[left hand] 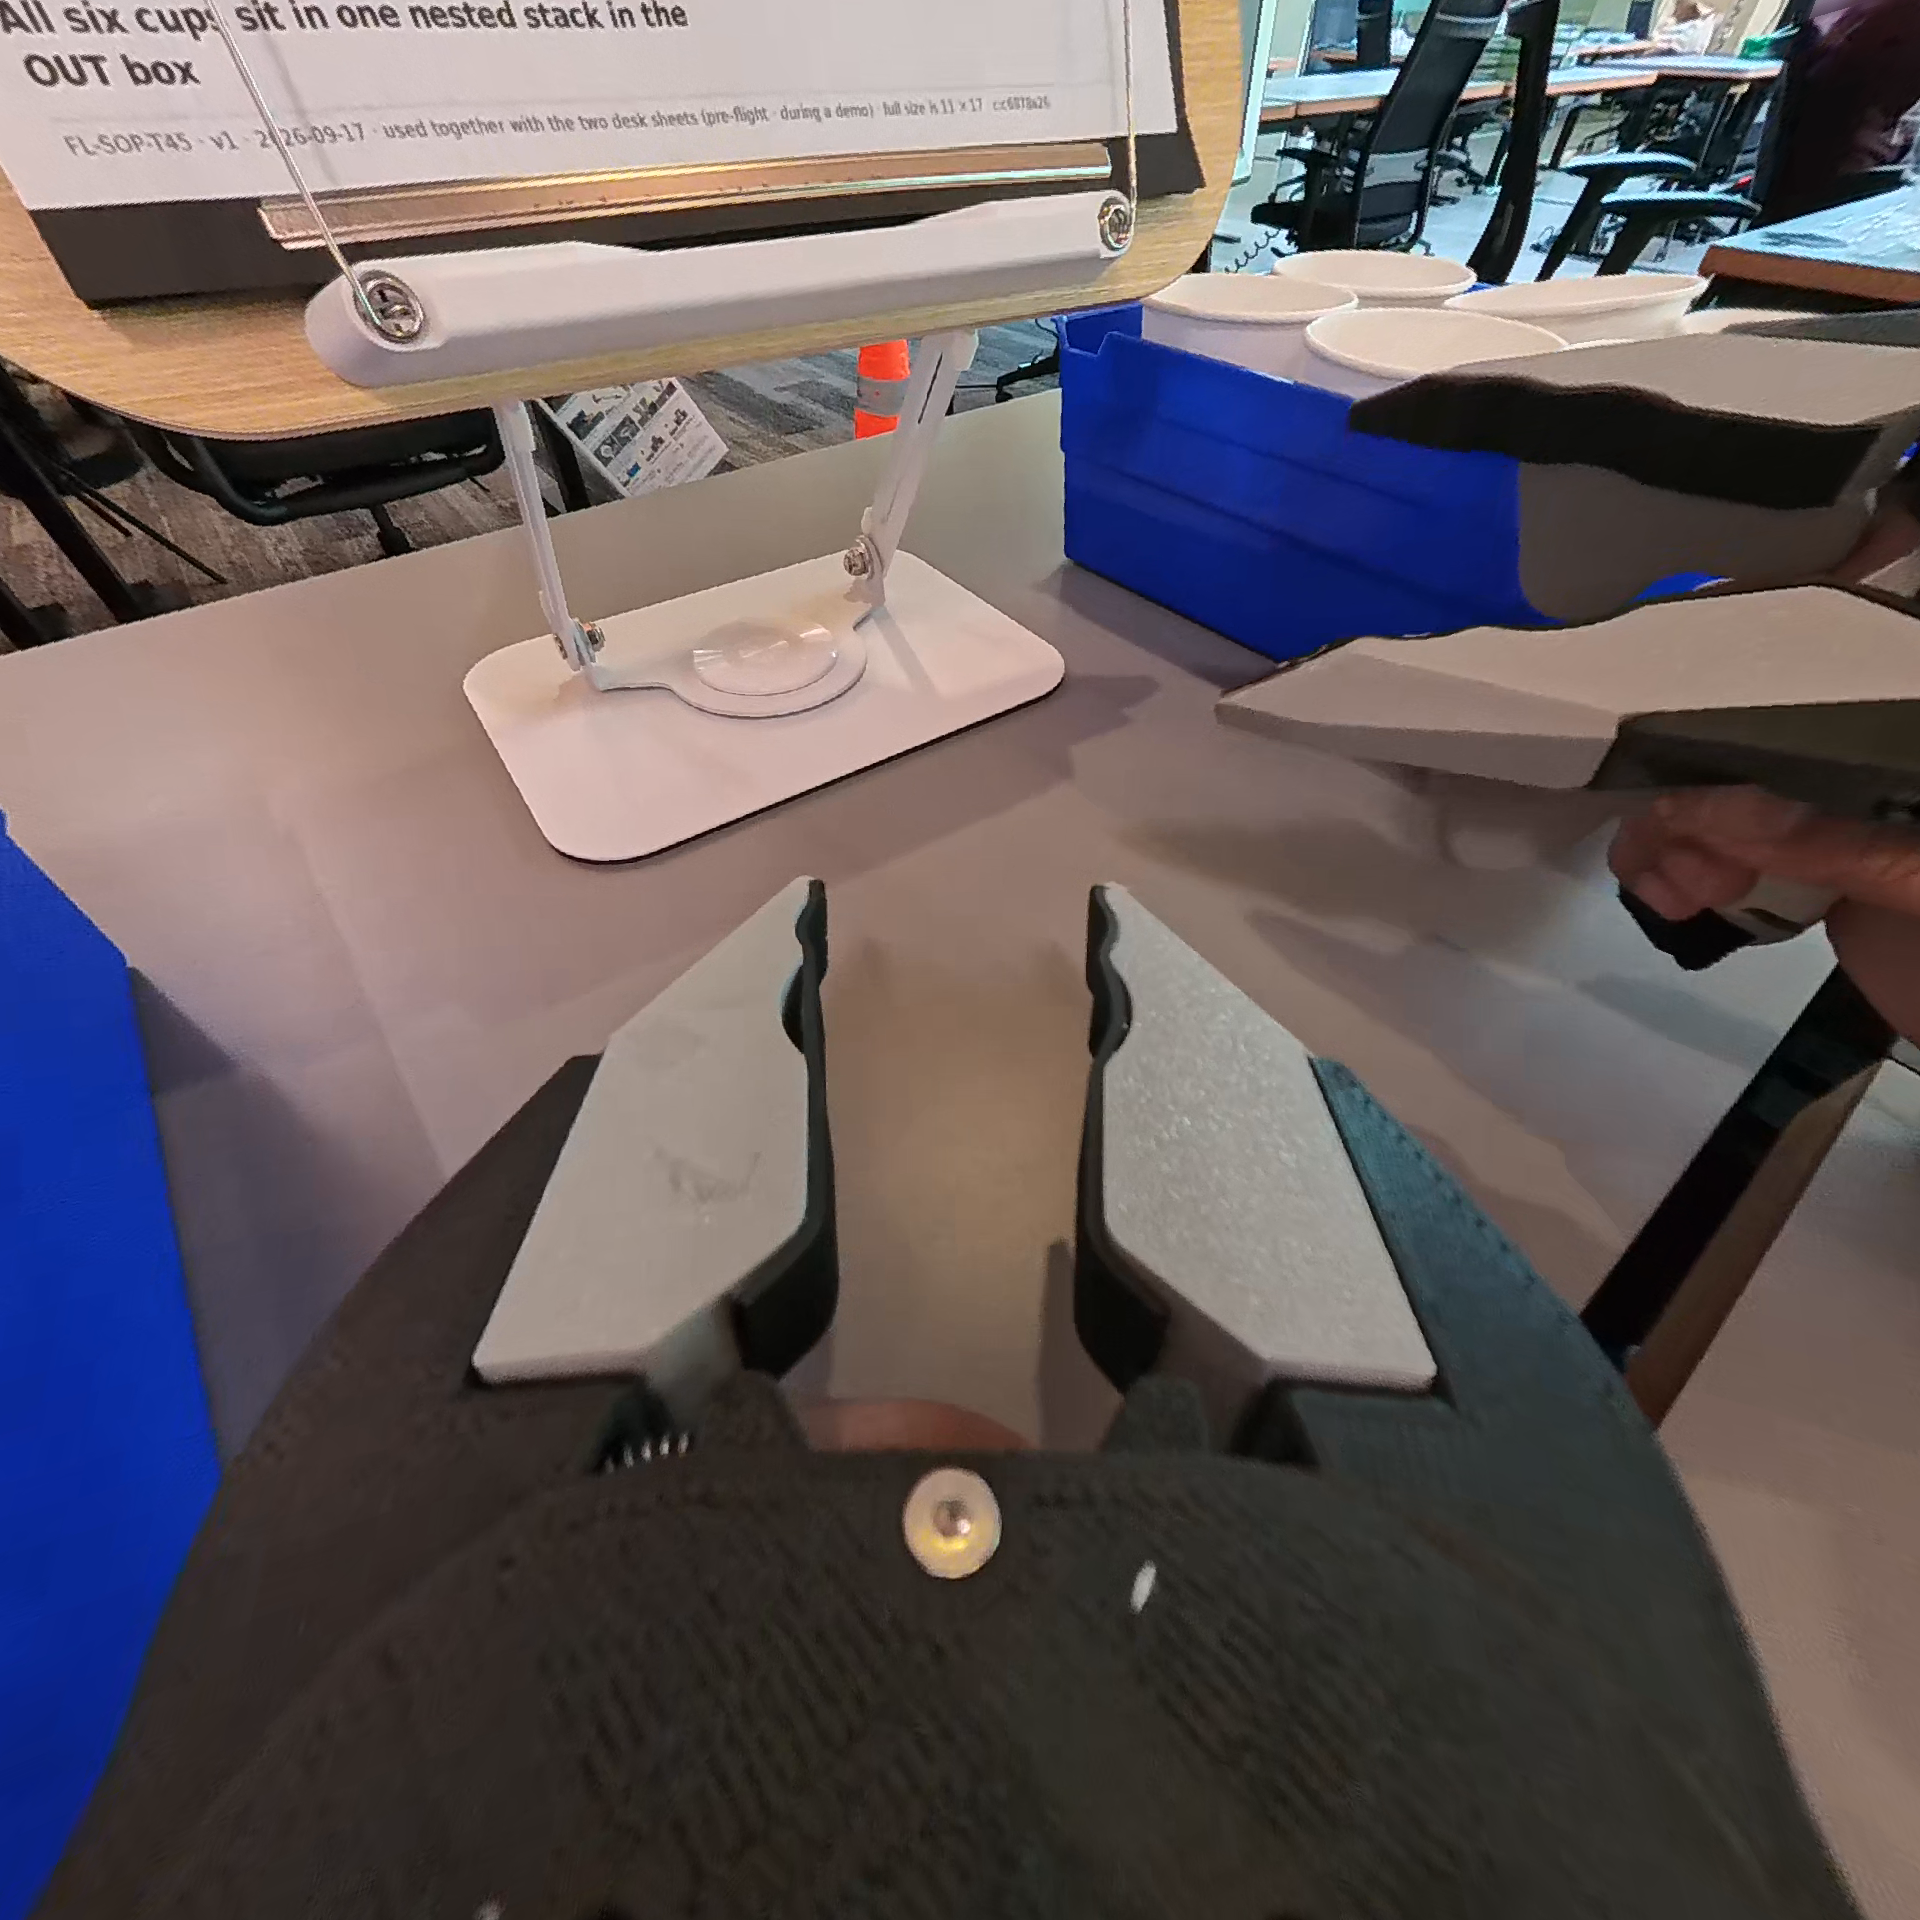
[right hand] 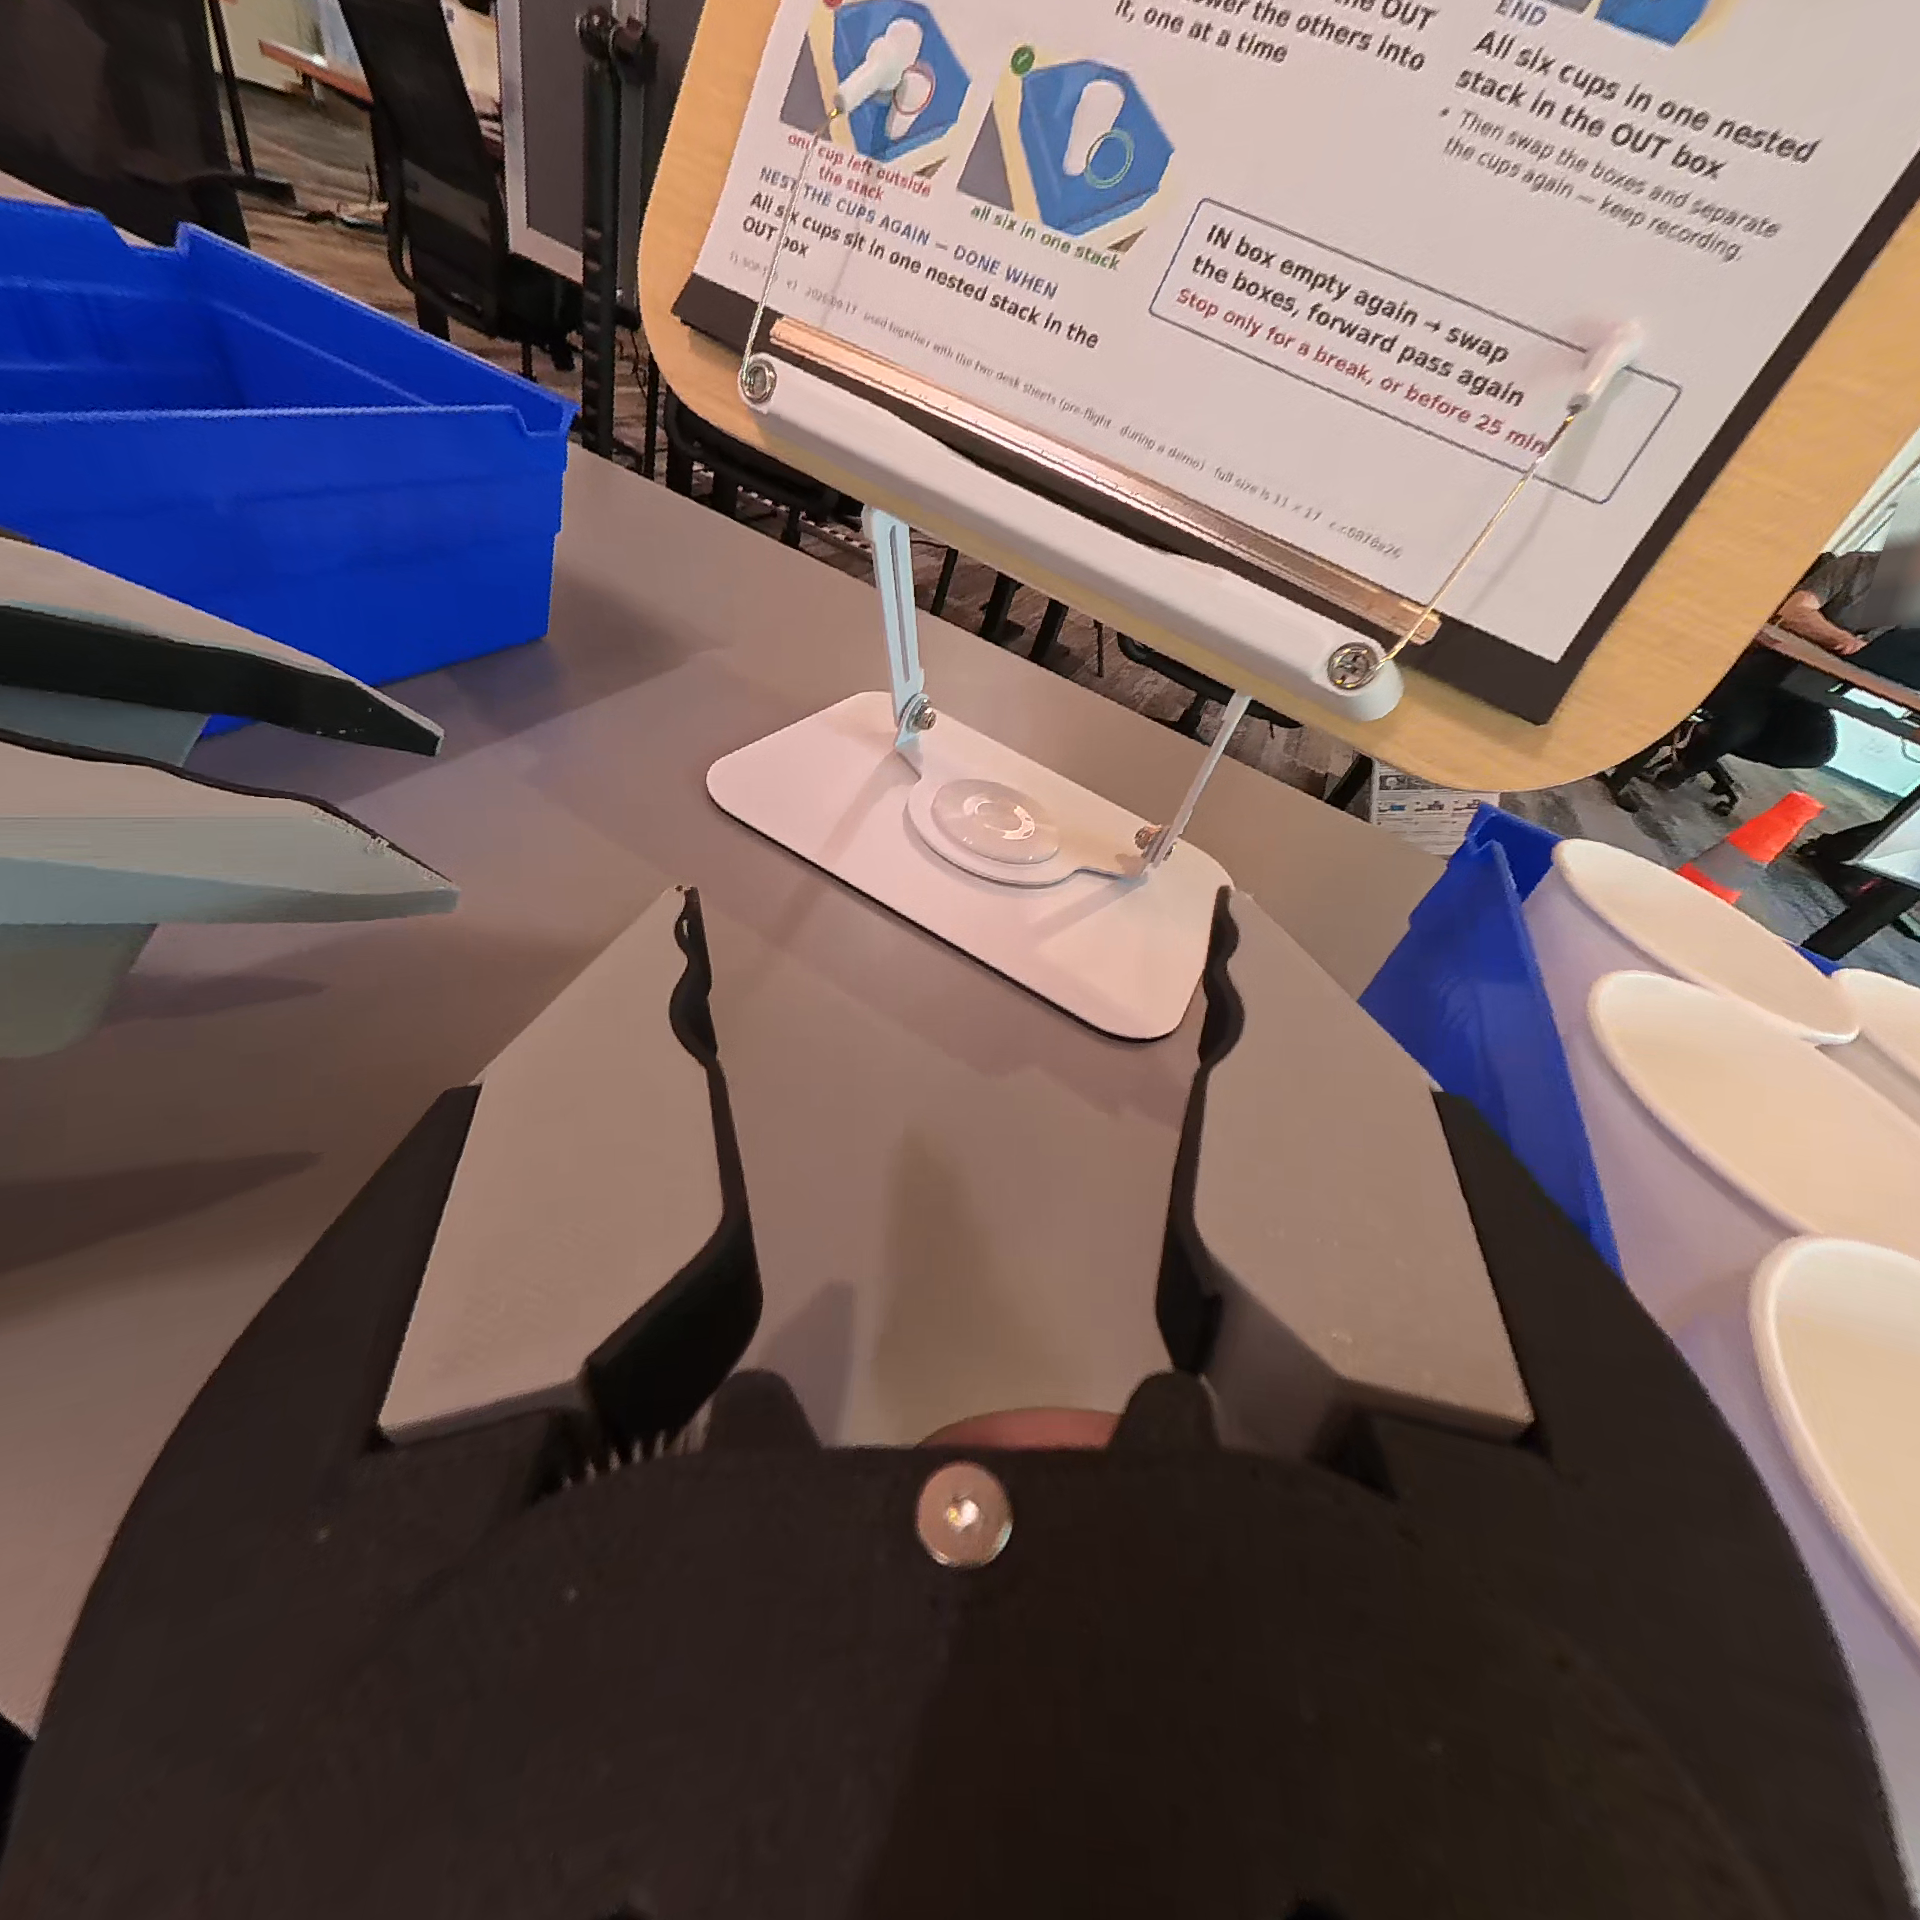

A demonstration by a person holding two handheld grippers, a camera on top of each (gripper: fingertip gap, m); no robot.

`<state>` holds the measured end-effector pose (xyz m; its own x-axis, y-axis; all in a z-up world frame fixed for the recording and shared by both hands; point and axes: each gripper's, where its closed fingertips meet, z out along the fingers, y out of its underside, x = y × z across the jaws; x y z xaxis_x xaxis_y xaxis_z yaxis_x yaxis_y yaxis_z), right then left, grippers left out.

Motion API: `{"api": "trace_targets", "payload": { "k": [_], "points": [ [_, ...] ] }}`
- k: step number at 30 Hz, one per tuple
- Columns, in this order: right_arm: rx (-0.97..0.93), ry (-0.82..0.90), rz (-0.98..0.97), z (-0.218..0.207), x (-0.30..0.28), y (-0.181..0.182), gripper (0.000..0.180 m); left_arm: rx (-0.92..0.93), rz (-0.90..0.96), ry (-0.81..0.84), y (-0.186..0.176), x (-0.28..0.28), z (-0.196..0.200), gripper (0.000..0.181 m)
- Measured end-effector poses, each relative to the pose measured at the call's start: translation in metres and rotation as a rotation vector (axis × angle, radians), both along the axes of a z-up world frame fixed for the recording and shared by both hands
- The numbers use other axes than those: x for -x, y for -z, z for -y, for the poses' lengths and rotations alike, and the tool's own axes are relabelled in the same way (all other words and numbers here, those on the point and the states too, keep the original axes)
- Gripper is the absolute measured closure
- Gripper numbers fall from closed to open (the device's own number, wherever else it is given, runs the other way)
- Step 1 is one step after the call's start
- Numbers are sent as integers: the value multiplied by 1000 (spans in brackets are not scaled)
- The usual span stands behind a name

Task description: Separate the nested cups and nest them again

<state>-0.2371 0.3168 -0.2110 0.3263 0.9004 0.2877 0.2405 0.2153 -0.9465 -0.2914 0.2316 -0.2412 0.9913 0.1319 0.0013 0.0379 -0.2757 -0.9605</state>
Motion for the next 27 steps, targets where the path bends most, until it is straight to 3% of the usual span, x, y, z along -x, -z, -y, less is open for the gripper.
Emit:
{"api": "trace_targets", "payload": {
  "k": [8, 19, 27],
  "points": [
    [-7, 5, -35, -3, -3, -8, 86, -7, -10, -32, -3, 3, 1, 131],
    [-14, 38, -95, -8, -17, -19, 89, -110, -95, -78, -24, -6, 8, 104],
    [-32, 106, -232, -13, -68, -40, 91, -247, -154, -290, -44, 10, 66, 108]
  ]
}}
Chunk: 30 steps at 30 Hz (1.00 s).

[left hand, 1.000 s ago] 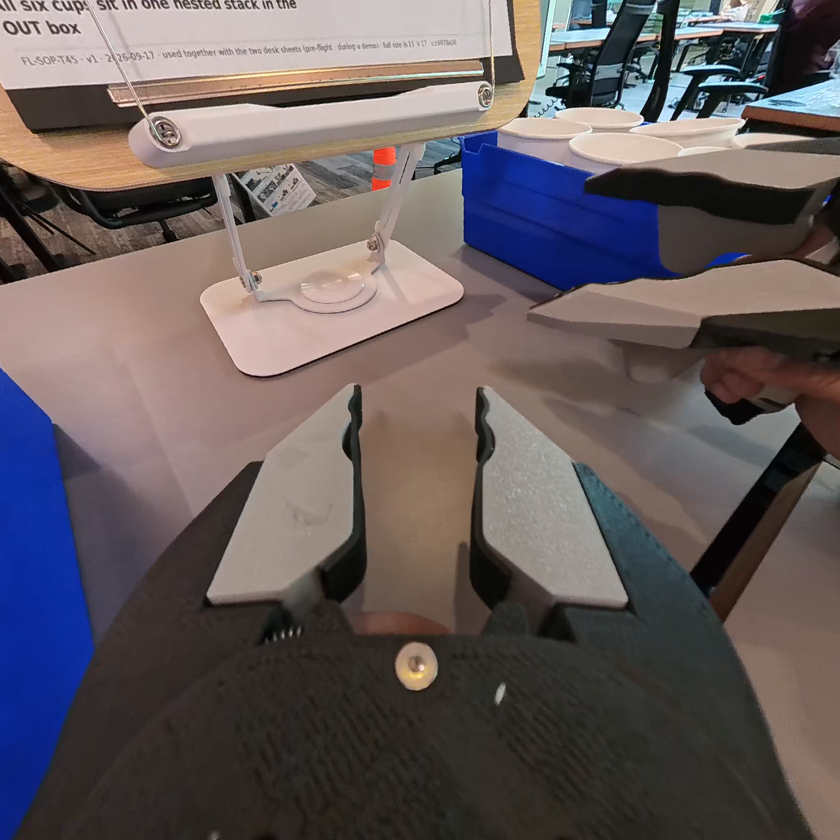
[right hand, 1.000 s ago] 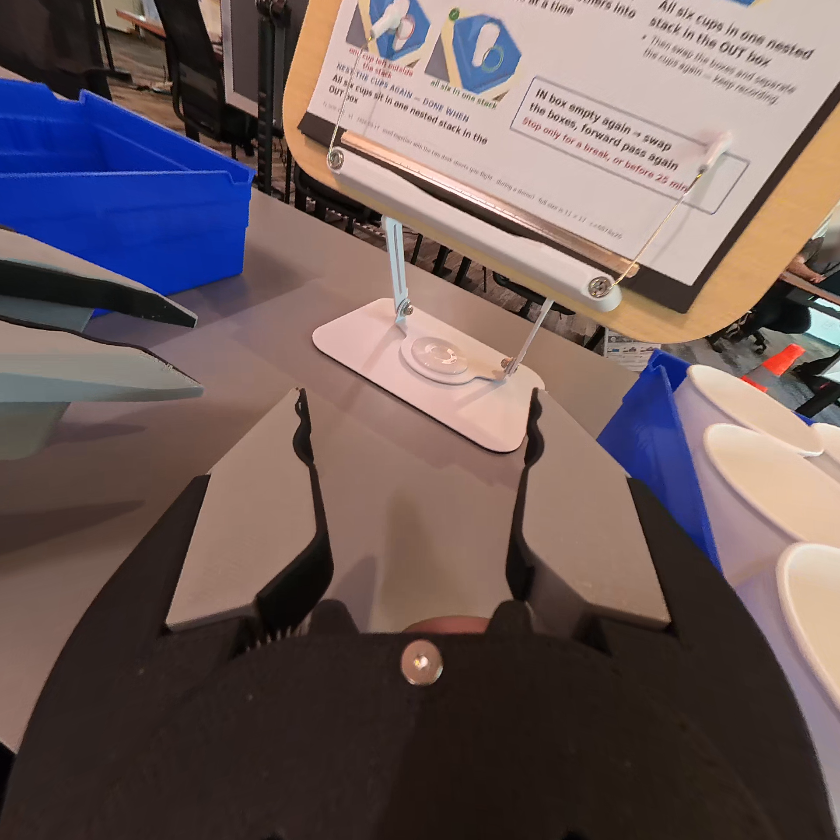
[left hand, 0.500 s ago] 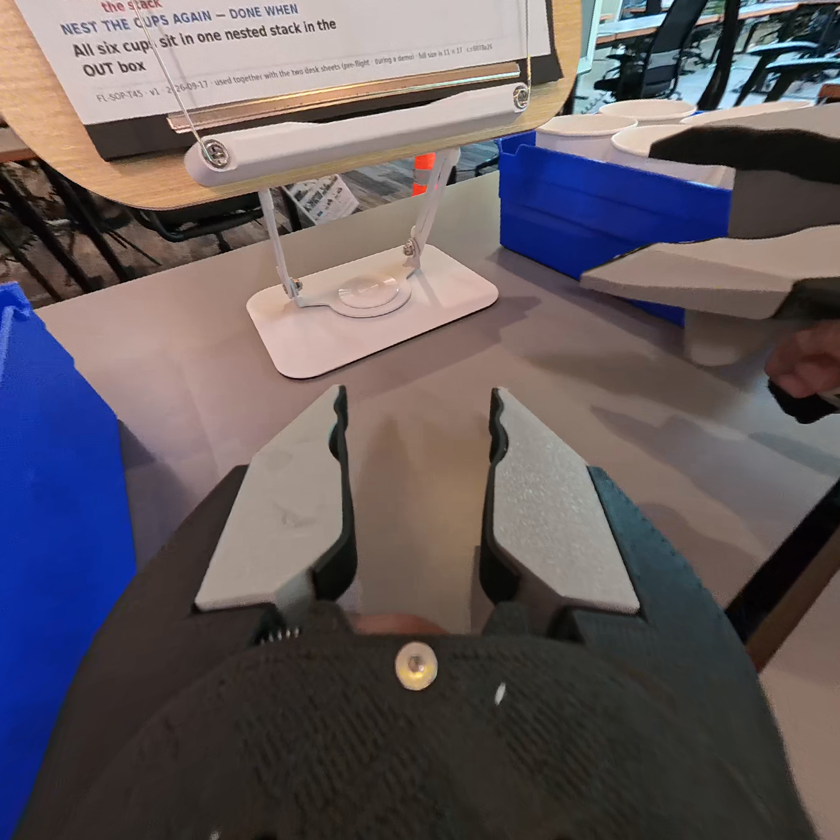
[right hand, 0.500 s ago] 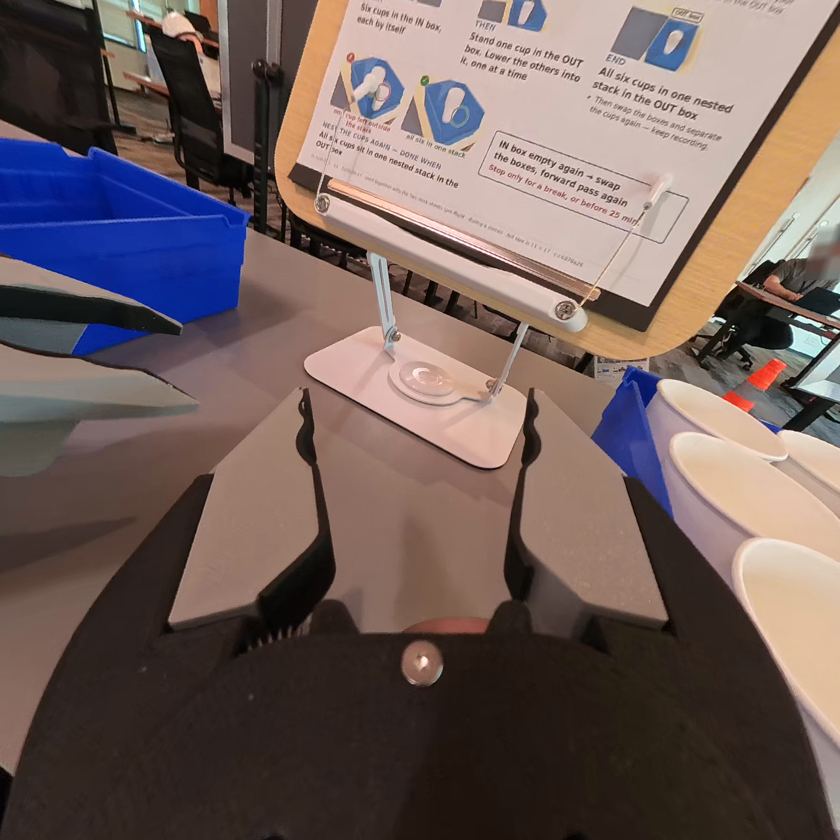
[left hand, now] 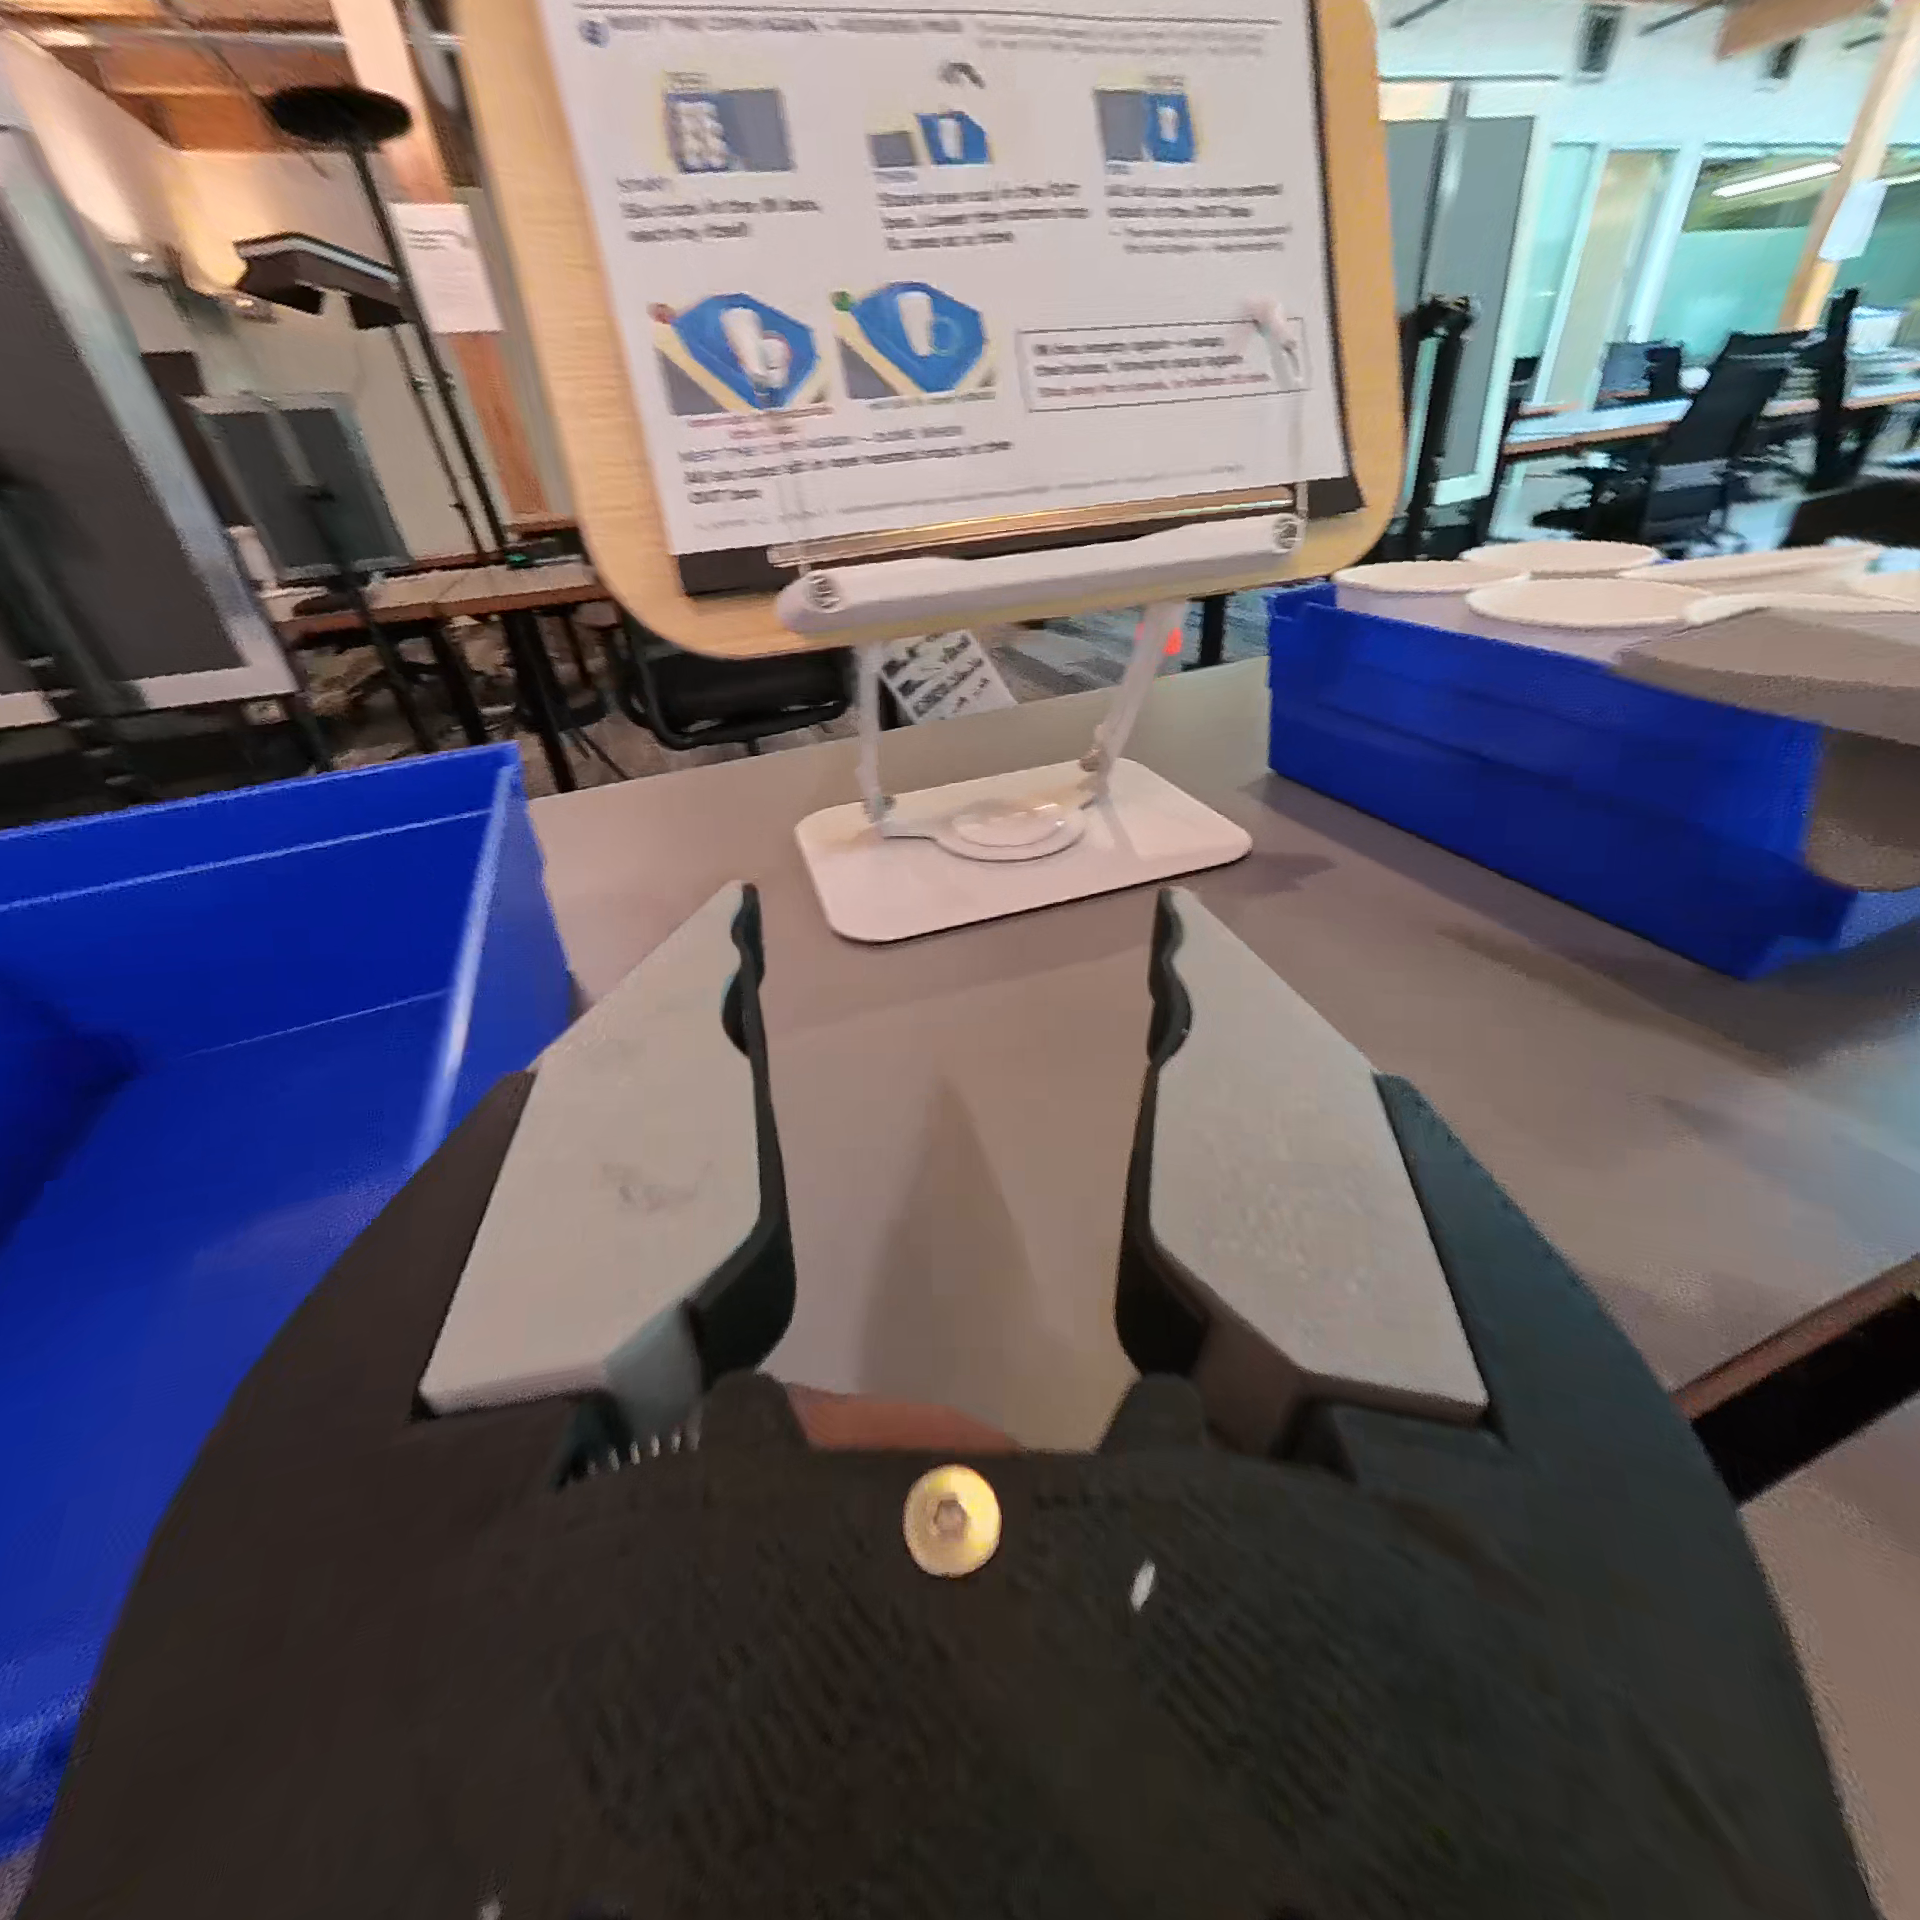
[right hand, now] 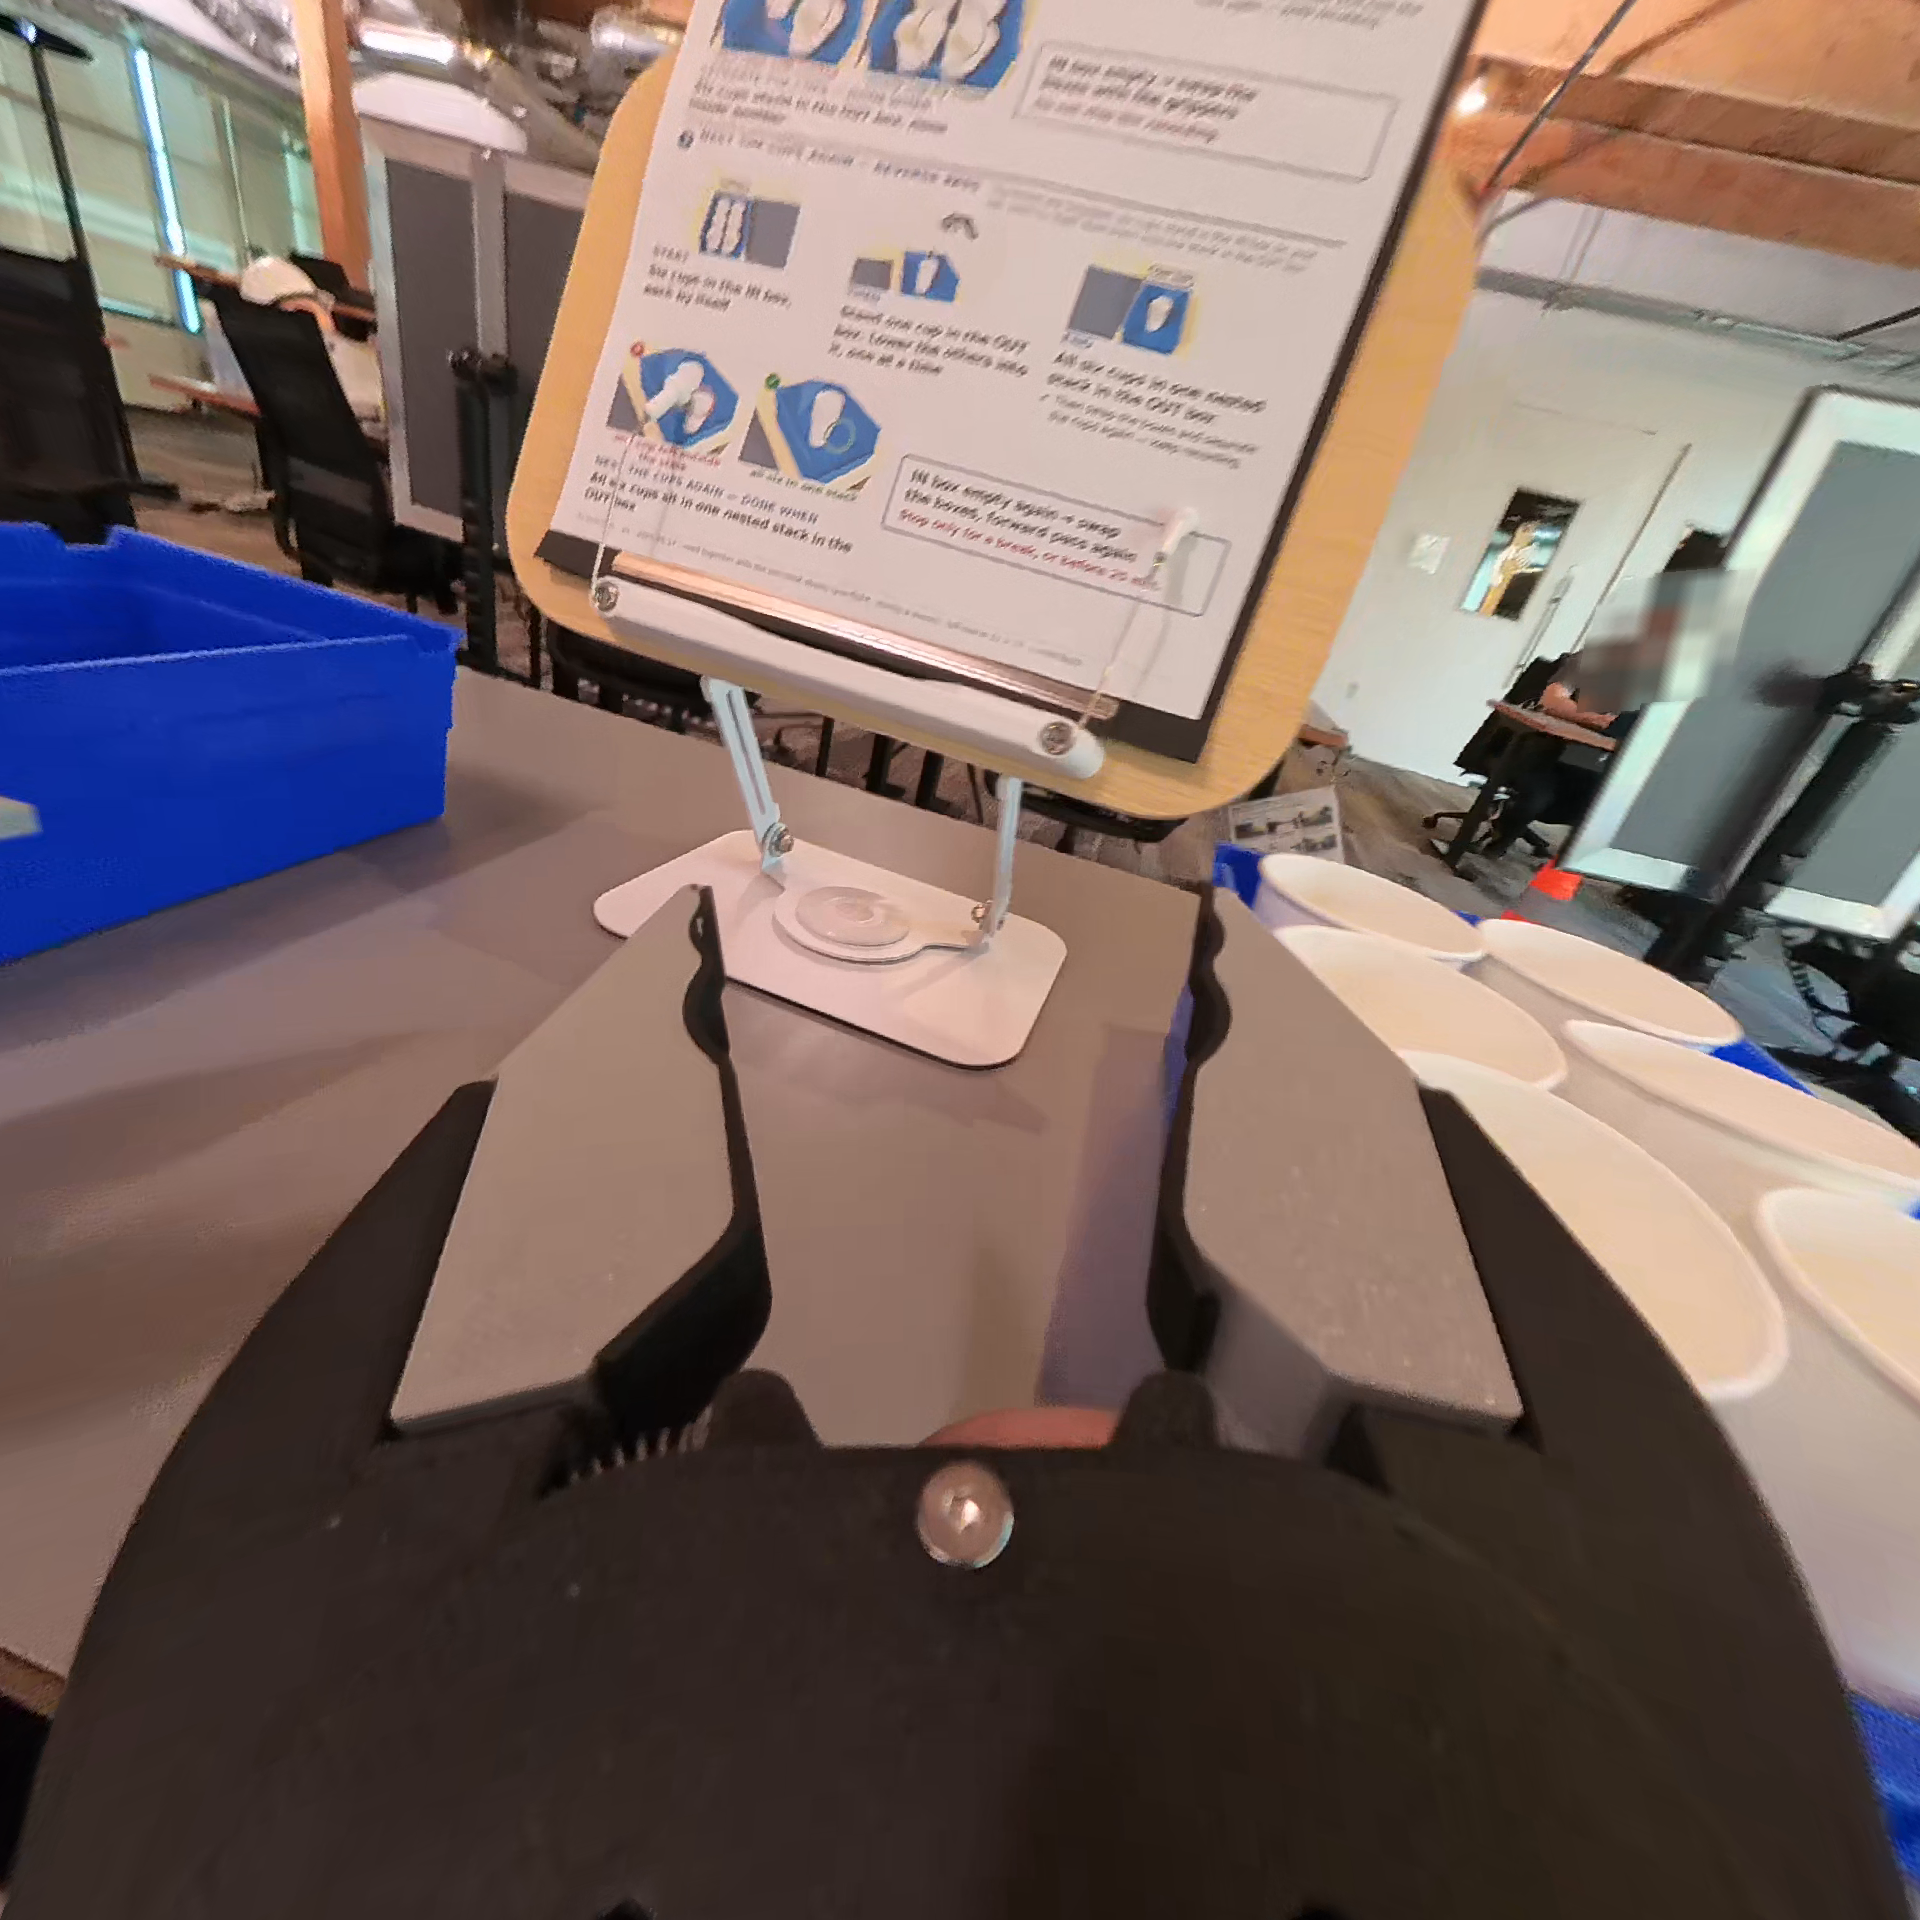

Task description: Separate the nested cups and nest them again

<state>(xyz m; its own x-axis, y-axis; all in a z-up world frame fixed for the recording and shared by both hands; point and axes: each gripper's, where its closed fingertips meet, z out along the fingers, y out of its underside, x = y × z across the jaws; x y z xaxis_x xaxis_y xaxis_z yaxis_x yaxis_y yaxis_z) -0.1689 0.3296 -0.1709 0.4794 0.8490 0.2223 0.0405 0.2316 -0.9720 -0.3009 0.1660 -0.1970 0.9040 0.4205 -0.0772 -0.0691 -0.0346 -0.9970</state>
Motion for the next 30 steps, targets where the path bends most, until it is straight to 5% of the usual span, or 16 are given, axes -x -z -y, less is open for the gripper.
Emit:
{"api": "trace_targets", "payload": {
  "k": [8, 18, 26, 30],
  "points": [
    [-65, 91, -78, -5, -55, -9, 97, -59, 30, -183, 2, 27, 53, 111],
    [88, 160, 22, -34, -73, 27, 97, 129, 81, -402, 37, 60, 81, 113],
    [162, 193, 117, -46, -73, 49, 96, 376, 202, -323, 76, 67, 60, 134],
    [167, 186, 164, -47, -70, 57, 111, 422, 144, -354, 77, 76, 62, 159]
  ]
}}
